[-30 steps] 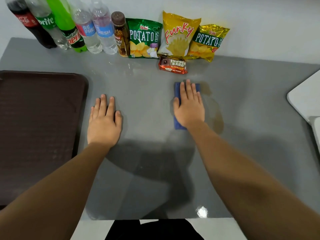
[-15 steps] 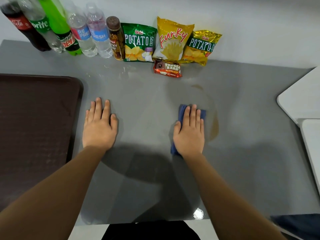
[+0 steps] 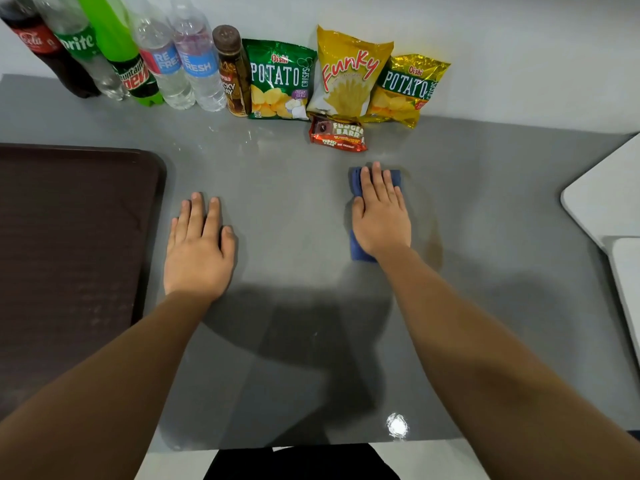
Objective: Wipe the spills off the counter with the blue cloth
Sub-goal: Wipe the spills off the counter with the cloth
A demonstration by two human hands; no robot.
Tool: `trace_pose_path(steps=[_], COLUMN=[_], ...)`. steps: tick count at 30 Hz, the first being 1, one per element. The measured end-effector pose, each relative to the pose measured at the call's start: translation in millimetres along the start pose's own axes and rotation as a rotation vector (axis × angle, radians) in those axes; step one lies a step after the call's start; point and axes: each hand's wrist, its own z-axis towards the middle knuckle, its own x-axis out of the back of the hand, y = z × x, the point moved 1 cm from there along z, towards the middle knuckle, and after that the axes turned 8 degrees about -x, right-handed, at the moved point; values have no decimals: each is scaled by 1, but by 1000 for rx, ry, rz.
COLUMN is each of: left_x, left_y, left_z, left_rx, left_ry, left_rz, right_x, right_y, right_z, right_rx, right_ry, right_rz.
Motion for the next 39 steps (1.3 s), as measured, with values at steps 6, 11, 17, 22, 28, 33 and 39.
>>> trace_pose_path(steps=[6,11,17,22,28,33,39], left_x=[0,1,1,0,-1,-2,-4], left_y=[-1,-1,-1,0,-1,-3,-4], left_z=[-1,0,1,1,0,-1,0], left_rx=[-18,-7,0,-4,-12,-11,-14], left_ry=[14,7,7,12,23,21,32], left_rz=[-2,8,3,-3,-4,-1,0], right_x=[14,21,15,-10,-7,10,24], right_y=[32,63,72,16,-5,32,94], right_z=[28,20,-51,-115,-65,-13,-31], right_rx=[-27,-47,-175,-212,-71,-112,-287], right_ry=[-25,-24,26,95,32,1,68], right_rz=[-33,-39,-30,-1,-32,-20,-38])
